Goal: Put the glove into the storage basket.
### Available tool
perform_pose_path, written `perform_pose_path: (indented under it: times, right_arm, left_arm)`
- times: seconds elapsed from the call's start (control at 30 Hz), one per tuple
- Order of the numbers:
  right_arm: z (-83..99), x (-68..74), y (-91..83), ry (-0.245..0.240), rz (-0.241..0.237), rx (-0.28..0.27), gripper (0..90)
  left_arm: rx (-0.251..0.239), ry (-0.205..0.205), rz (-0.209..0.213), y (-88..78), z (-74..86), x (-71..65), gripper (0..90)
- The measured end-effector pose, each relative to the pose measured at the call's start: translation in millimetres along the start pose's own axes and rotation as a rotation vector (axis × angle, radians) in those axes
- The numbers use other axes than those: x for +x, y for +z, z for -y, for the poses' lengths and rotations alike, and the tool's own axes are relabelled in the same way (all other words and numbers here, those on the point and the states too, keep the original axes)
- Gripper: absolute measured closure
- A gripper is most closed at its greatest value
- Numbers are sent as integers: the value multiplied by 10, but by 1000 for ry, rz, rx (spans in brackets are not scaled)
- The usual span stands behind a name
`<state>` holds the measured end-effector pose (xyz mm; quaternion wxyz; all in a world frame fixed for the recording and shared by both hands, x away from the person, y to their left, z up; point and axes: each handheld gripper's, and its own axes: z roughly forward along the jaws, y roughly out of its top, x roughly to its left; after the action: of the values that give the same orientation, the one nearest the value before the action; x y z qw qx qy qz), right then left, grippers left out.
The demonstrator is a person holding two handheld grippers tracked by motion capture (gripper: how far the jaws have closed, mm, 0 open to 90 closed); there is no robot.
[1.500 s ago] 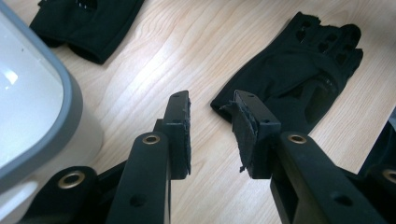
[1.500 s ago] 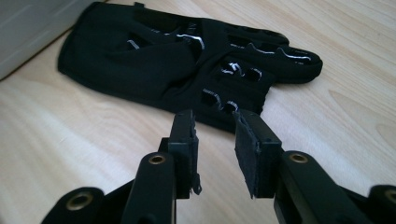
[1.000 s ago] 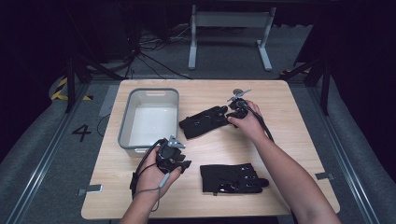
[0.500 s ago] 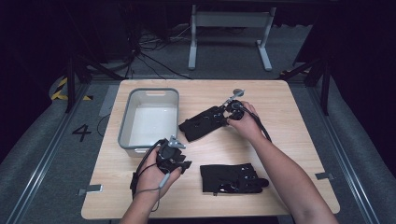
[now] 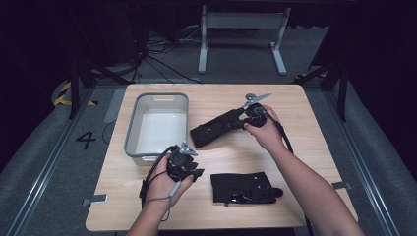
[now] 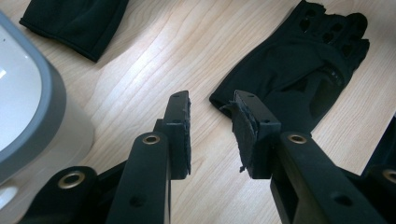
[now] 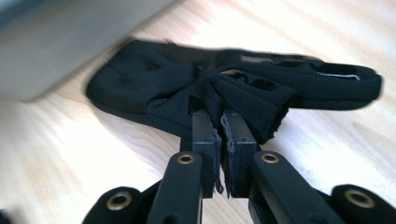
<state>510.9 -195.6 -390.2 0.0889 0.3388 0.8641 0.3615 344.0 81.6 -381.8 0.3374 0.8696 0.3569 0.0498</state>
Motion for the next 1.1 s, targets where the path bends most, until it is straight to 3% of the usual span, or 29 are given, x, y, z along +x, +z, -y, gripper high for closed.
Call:
perform_pose_path:
  times: [0.27,0.47,0.63,0.73,0.97,1.1]
  right_arm:
    - [-33,305,-521,-19,-18,-167,861]
    - [201,492,-890,-33,-28,-213,861]
    - [578,545,-1109,-8,-52,-179,860]
    - [816,536,-1170,19,-38,-149,859]
    - [1234,455,-1150,99,26,-86,850]
    - [1376,430,-1088,157,28,-32,838]
  left_arm:
    - [-3,30,21,54,-95,-67,678]
    - [-2,54,34,89,-162,-107,678]
    - [1,69,43,125,-220,-134,678]
    - [8,80,48,161,-249,-156,678]
    - [31,88,59,251,-289,-165,677]
    - [42,85,59,290,-294,-148,676]
